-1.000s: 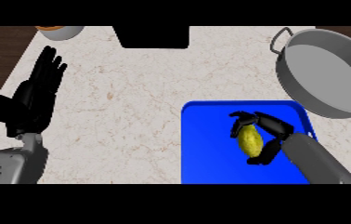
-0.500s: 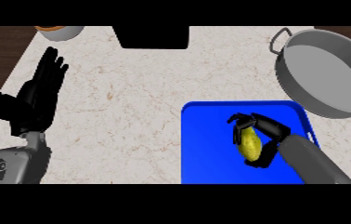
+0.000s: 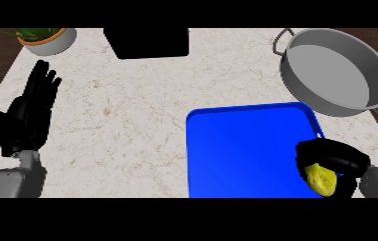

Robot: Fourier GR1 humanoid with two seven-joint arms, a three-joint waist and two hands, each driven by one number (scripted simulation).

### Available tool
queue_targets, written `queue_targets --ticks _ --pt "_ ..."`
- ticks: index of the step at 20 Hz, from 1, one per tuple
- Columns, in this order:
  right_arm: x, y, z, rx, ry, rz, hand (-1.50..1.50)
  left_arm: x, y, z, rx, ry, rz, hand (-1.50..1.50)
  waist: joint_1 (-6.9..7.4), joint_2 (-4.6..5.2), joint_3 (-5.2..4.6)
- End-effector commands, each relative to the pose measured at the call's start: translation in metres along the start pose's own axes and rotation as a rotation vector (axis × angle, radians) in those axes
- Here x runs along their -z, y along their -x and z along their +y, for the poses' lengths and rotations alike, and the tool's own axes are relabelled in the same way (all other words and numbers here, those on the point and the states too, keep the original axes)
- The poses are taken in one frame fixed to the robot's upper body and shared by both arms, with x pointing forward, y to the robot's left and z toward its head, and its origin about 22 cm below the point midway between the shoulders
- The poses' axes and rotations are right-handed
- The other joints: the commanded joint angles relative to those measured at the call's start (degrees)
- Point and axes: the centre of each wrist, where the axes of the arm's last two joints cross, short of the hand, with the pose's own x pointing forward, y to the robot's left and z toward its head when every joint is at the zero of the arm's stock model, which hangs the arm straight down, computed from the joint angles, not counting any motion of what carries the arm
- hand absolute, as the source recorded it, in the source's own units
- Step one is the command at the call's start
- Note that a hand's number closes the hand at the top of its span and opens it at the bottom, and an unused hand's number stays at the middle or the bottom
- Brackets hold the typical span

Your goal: Pick the pear from the tray and place it in the pot

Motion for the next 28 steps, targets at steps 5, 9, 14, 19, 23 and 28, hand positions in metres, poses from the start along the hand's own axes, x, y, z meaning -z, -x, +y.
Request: queue_targets --ticks 5,9,14,19,23,28 --pt "-0.084 -0.033 -0.033 -0.07 0.376 0.006 1.5 -0.013 -0.002 0.008 -0.002 -0.016 -0.003 0.0 -1.95 0.19 0.16" --pt "-0.1 -0.049 -0.065 -0.014 0.62 -0.011 1.5 -0.008 -0.01 0.009 -0.012 -0.031 -0.005 0.0 -1.81 0.48 0.15" --pt "-0.136 -0.072 -0.095 0.031 0.822 0.037 1.5 -0.009 -0.014 0.001 -0.008 -0.017 -0.023 0.0 -0.6 0.88 0.2" --pt "-0.168 -0.08 -0.118 0.037 0.919 0.153 1.5 0.003 -0.024 -0.001 -0.021 0.041 -0.02 0.0 2.63 1.59 0.31" --pt "-0.176 -0.071 -0.141 0.11 0.934 0.174 1.5 -0.009 0.0 -0.015 -0.017 0.068 -0.023 0.0 4.32 1.94 0.35" --pt "-0.156 -0.054 -0.141 0.157 0.96 0.223 1.5 0.019 -0.024 -0.036 -0.026 0.087 -0.017 0.0 4.26 1.98 0.38"
